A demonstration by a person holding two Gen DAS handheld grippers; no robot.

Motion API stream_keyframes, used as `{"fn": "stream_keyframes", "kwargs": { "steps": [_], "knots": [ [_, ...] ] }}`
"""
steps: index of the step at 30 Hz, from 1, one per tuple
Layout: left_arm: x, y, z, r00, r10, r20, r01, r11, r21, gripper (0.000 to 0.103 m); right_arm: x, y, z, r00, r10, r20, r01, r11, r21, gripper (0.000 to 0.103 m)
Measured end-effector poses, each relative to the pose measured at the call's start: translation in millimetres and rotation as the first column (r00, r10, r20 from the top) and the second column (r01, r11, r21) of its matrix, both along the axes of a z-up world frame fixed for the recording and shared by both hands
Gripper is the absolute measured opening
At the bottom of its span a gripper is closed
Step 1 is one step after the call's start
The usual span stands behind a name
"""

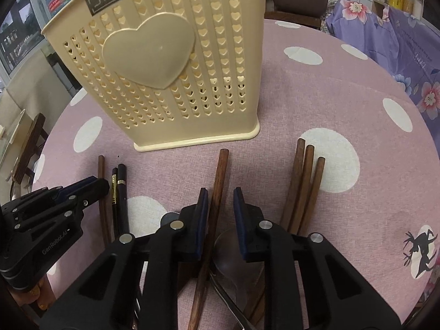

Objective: Organize utensils
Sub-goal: 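Close the right gripper on a single brown wooden chopstick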

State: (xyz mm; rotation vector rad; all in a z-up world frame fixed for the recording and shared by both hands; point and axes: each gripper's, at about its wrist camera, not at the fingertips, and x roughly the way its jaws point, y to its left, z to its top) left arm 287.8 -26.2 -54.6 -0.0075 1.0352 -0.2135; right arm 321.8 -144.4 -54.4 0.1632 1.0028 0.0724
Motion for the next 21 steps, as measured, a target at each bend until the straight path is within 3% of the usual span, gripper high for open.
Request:
{"fn": "stream_keyframes", "kwargs": {
  "steps": [7, 11, 15, 16, 21],
  "knots": [
    [-2, -3, -1, 1.0, 0.006, 0.014, -0.006, 1.0, 0.015, 0.016, -1, -1, 0, 1.0, -0.011, 0.001, 0.011, 0.999, 0.039, 0.01],
    [2, 2, -2, 1.0, 0.029, -0.009, -0.029, 0.999, -0.043, 0.015, 3, -13, 3, 1.0, -0.021, -0.004, 0.022, 0.992, 0.124, 0.009],
    [7, 7, -1, 0.998, 0.044, -0.039, -0.049, 0.988, -0.149, 0.011, -2, -22, 11, 1.0, -0.028, 0.015, 0.024, 0.978, 0.205, 0.009],
    [8, 8, 0, 0.998, 0.046, -0.039, -0.052, 0.984, -0.172, 0.002, -4, -25, 15, 0.999, -0.032, 0.026, 0.025, 0.975, 0.221, 0.008],
    [6, 7, 16, 0.999, 0.041, 0.006, -0.039, 0.979, -0.201, 0.002, -16, -33, 37, 0.994, -0.038, 0.102, 0.012, 0.97, 0.243, 0.008]
  ]
}}
